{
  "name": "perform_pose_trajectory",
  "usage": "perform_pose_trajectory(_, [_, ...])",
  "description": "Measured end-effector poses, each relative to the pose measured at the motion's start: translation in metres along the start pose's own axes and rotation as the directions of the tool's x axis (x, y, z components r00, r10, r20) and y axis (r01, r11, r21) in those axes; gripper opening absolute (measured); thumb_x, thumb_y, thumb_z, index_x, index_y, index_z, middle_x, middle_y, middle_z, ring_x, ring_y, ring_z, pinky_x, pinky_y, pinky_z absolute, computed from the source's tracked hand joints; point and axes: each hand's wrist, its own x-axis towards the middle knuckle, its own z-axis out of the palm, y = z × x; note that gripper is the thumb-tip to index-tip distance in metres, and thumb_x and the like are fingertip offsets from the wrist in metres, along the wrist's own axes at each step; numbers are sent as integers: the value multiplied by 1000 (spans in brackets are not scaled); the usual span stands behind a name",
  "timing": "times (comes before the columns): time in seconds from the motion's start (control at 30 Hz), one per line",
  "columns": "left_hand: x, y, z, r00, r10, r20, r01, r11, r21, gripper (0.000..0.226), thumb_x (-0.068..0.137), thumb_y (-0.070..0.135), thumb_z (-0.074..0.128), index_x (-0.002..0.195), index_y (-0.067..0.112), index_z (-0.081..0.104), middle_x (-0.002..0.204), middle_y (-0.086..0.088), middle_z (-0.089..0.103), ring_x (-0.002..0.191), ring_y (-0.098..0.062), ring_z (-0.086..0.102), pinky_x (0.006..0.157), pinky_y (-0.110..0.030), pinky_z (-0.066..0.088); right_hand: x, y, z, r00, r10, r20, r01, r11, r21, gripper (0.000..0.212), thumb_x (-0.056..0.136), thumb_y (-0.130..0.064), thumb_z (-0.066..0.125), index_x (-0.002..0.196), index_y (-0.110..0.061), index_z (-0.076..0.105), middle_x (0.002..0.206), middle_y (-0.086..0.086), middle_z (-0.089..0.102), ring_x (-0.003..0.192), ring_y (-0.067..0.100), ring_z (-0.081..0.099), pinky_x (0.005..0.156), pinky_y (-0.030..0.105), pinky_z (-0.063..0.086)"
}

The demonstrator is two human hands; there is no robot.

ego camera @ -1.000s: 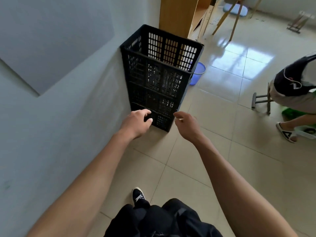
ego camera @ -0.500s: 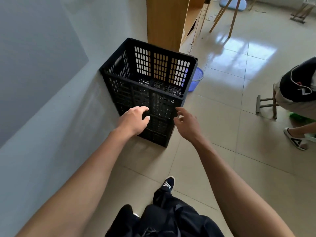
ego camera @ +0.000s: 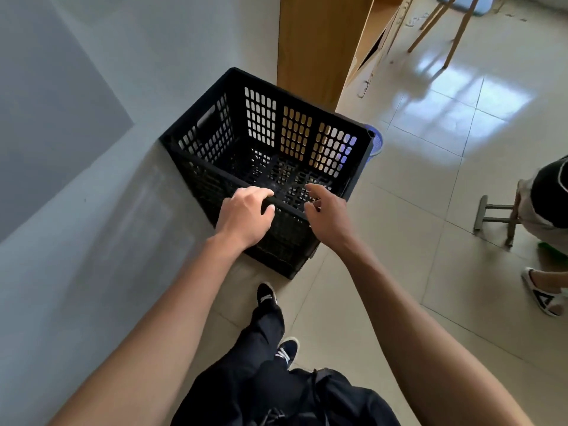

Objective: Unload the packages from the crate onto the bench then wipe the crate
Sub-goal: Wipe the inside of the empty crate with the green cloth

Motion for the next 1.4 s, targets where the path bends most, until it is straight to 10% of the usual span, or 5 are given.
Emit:
perform_pose_trajectory(0.47, [154,-24,3,994,-107,31,108,994,-35,35,99,34,55,132,22,63,131,-2,65,116,-27,60,98,-46,44,168,-15,-22,991,-13,131,27,994,-104,43,100,-21,53,143,-22,54,123,8,70,99,22,67,88,39,57])
perform_pose_trajectory(0.63, [173,-19,4,981,-192,6,191,976,-101,40,99,32,56,137,21,59,130,-1,66,114,-26,62,95,-43,50,211,-18,-30,985,-63,158,81,990,-116,41,102,-26,54,142,-21,57,135,6,64,122,23,61,99,41,53])
perform_pose_trajectory(0.83, [189,-13,15,939,-343,-14,339,933,-124,44,101,33,56,144,22,53,133,0,64,119,-25,59,95,-43,52,276,-11,-23,964,-156,217,179,979,-93,39,101,-25,55,139,-22,59,134,4,64,58,-6,58,51,1,40])
perform_pose_trajectory(1.07, [188,12,33,821,-549,-158,533,836,-135,51,100,28,60,148,18,49,146,-3,56,135,-25,49,107,-46,47,325,-6,-23,878,-312,364,322,946,34,39,102,-17,53,140,-18,58,153,-1,47,129,19,54,109,40,46])
perform_pose_trajectory(1.4, [129,39,64,483,-801,-353,854,520,-12,52,94,23,66,144,15,54,166,-14,23,153,-37,17,119,-62,22,351,6,-14,784,-465,411,477,875,82,42,99,-12,53,140,-21,56,156,1,38,141,22,33,111,45,43])
